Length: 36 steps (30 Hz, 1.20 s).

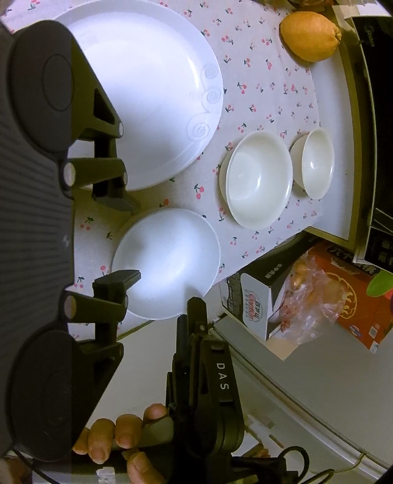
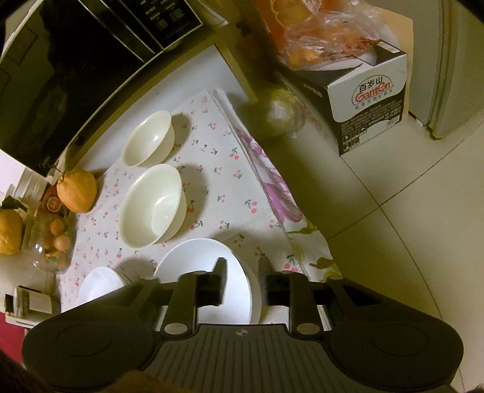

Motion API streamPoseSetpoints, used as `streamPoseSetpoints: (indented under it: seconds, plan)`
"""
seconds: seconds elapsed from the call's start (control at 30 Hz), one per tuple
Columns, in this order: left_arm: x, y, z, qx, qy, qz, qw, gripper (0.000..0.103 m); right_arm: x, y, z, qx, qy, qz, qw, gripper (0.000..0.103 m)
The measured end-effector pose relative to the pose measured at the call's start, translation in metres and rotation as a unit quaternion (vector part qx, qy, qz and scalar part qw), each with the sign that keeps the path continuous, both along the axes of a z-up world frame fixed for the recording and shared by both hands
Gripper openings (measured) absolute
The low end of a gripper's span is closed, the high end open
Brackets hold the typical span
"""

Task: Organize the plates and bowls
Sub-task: 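Lower the white bowl beside the cream bowls and open both grippers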

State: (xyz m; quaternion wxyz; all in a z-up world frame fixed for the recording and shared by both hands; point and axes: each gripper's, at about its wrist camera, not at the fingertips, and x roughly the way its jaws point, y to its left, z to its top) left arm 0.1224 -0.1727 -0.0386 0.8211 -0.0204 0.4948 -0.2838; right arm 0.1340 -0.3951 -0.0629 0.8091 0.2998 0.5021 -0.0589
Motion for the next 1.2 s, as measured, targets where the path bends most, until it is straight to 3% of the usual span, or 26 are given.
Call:
streamPoseSetpoints:
  seconds: [0.07, 0.13, 0.3, 0.63, 0.97, 1.2]
  plan:
    - [-0.001, 0.002, 0.004, -0.006, -0.002, 0.004, 1.0000, 0.045, 0.000, 0.000, 0.002, 0.003, -0.002, -0.001, 1.000, 0.029]
    - [-0.002, 0.004, 0.008, -0.012, -0.006, 0.007, 0.9999, 0.052, -0.001, -0.001, 0.005, 0.004, -0.006, -0.002, 1.000, 0.040]
    - [-0.002, 0.010, 0.024, -0.021, -0.028, 0.015, 0.9993, 0.061, 0.001, 0.001, 0.014, 0.003, -0.016, -0.001, 1.000, 0.055]
    - [0.016, 0.021, 0.042, -0.010, -0.059, 0.034, 0.9976, 0.096, 0.013, 0.007, 0.028, 0.007, -0.032, -0.009, 0.999, 0.082]
    - [0.053, 0.034, 0.049, 0.041, -0.104, 0.046, 0.9926, 0.103, 0.038, 0.018, 0.027, 0.032, -0.040, -0.030, 0.998, 0.083]
    - [0.076, 0.055, 0.039, 0.002, -0.091, 0.084, 0.9923, 0.103, 0.050, 0.026, 0.014, 0.050, -0.049, -0.042, 0.997, 0.084]
